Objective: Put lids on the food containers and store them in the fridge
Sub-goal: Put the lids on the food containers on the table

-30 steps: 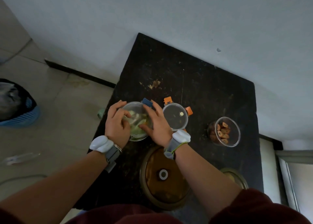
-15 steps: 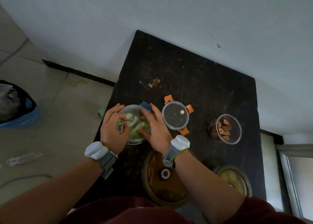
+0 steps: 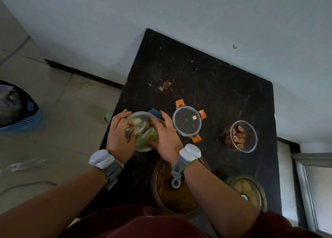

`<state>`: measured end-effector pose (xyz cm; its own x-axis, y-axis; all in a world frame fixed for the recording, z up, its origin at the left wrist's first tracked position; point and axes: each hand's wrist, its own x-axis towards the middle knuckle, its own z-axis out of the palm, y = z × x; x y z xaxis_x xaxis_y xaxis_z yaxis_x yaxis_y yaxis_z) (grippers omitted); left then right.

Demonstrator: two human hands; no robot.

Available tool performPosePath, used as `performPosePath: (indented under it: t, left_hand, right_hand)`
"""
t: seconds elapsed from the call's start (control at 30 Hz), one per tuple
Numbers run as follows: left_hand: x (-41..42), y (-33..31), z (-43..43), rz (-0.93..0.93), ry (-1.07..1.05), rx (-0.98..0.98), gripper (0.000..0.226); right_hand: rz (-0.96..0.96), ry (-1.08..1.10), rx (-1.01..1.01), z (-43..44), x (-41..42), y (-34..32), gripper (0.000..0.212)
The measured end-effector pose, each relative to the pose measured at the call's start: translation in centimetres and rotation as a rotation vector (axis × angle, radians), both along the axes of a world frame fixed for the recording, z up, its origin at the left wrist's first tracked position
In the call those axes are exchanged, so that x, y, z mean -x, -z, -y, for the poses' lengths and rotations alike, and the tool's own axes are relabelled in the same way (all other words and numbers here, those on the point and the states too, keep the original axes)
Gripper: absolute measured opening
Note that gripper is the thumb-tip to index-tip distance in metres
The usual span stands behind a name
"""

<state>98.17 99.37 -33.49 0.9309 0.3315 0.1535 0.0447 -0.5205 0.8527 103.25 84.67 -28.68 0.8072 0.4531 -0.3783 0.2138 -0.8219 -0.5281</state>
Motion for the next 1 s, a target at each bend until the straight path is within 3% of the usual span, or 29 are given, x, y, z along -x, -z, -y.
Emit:
performPosePath:
  t: [0.23,0.37,0.57,0.77,1.0]
  left_hand:
    - [-0.4,-0.3,-0.2,-0.340,0.024,-0.025,0.049]
    - [0.4,0.1,-1.3,-0.370,0.147,-0.075,0.058]
    - [0.5,0.3,-3.6,-0.380,0.369,-0.112,0.091]
    - [-0.3,0.0,-4.8,-0.477,0.586,-0.229,0.134]
    - [-0.4,0.0,-4.9,-0.457,0.527,-0.380,0.131]
  right_hand:
    - [-0.022,-0.049,0.026,0.5,-1.0,0.4,0.085]
    - [-0.042,-0.132,0.080,1.1,-2.5,0.7,0.109]
    - [-0.214,-0.293,0.227,1.8,-4.6,0.5,0.138]
    - [-0.094,-0.395,0.267,2.3,-5.7,0.9,0.130]
    - [-0.014,-0.374,0.250,1.9,-5.0,1.9,0.128]
